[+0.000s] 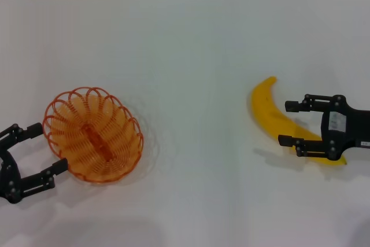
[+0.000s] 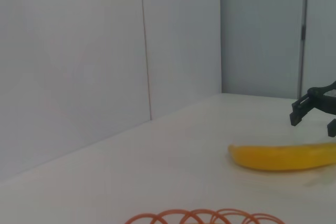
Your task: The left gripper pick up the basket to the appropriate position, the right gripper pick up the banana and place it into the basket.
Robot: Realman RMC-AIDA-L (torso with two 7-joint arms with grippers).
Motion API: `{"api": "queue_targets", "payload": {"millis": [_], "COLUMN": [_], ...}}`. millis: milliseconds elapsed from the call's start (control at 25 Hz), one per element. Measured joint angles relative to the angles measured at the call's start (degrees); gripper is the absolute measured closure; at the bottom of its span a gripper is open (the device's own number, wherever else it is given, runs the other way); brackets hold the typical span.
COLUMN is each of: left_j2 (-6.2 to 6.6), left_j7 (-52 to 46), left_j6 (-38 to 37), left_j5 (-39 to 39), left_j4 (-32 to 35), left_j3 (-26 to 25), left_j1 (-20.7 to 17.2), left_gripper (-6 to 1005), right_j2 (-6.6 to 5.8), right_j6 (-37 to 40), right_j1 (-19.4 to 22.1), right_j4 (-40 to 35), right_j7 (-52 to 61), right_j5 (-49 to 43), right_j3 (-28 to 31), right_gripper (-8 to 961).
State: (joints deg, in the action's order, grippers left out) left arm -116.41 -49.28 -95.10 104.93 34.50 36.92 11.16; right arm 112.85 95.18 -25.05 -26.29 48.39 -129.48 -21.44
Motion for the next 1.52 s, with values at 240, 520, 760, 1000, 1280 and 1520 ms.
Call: {"api": "queue_targets", "payload": {"millis": [240, 520, 760, 1000, 1280, 1520], "left_j2": [-0.04, -0.04, 0.61, 1.26, -0.47, -0.41], "left_j7": [0.1, 0.1, -16.1, -41.6, -44.5, -44.8], "left_j6": [0.0, 0.0, 1.3, 4.7, 4.7, 8.4], "left_j5": [0.0, -0.5, -1.5, 19.0, 42.9, 42.9], "left_j4": [0.0, 0.0, 3.8, 15.8, 26.6, 28.2], "left_j3": [0.0, -0.2, -5.0, -4.9, 0.4, 11.8], "left_j1": [0.1, 0.3, 5.8, 17.6, 27.3, 28.1], "left_gripper": [122, 123, 123, 123, 122, 122], "right_j2": [0.01, 0.09, 0.09, 0.09, 0.11, 0.17], "right_j6": [0.0, 0.0, 0.3, 0.5, 0.6, 0.6], "right_j1": [-0.1, -0.2, -0.6, -1.5, -3.0, -3.2], "right_j4": [0.0, 0.0, 0.0, 0.0, 0.0, 0.0], "right_j7": [0.0, 0.0, 0.1, 0.7, 2.3, 2.4], "right_j5": [0.1, 0.1, 0.1, 0.1, 0.1, 0.1], "right_j3": [0.0, 0.0, 0.0, 0.1, -0.2, 0.0], "right_gripper": [227, 230, 234, 237, 240, 243]}}
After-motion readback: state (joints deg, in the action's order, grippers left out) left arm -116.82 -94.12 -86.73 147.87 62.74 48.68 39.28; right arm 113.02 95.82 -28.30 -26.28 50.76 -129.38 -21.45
